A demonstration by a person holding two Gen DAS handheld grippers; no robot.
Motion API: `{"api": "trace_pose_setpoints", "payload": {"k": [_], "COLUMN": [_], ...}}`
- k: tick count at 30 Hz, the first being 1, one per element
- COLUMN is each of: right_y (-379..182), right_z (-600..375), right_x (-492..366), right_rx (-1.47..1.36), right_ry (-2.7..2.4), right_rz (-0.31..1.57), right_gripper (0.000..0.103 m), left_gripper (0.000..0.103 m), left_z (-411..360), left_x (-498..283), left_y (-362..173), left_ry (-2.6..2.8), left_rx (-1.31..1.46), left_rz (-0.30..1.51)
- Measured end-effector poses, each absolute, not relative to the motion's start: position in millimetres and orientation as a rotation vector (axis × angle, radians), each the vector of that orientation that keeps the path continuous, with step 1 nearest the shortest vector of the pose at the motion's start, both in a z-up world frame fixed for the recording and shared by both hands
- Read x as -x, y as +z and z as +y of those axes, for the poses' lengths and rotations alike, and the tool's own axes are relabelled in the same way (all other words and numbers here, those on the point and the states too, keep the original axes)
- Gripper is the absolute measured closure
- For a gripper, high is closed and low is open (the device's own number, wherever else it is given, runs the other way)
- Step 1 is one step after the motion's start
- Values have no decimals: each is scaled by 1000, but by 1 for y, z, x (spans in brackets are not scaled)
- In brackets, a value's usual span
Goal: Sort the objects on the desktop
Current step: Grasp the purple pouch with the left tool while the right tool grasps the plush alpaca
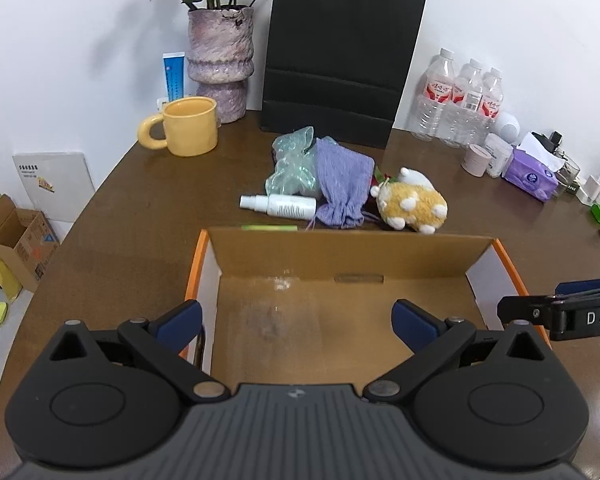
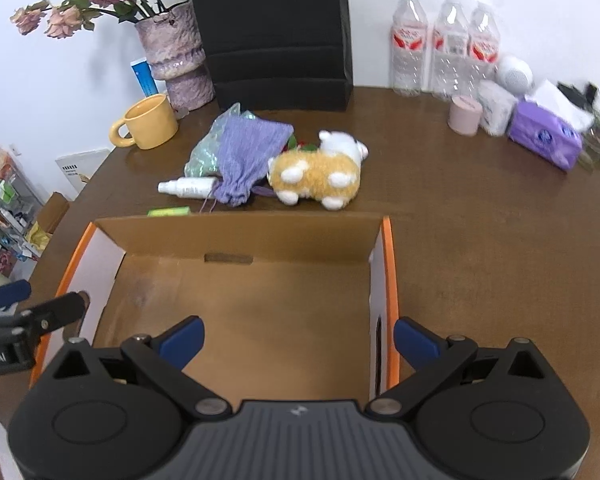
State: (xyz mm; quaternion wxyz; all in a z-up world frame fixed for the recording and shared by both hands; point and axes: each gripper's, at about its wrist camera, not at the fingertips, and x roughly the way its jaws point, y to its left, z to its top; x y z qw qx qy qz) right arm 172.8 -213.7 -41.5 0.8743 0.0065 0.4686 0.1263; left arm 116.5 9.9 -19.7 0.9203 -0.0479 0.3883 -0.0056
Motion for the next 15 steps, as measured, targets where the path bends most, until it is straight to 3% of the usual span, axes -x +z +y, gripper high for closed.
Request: {"api": "trace_pose_setpoints", "payload": {"k": [15], "right_y": [-43], "right_z": [-200], "right_x": [-285], "right_rx": [-28], "right_ry": [284], "right_rz": [1010], "right_gripper": [2], "left_gripper": [0], "left_z": [5], "left_x": [-232], "left_y": [-11], "left_ry": [21], "left_rx": [52], "left_rz": [852]}}
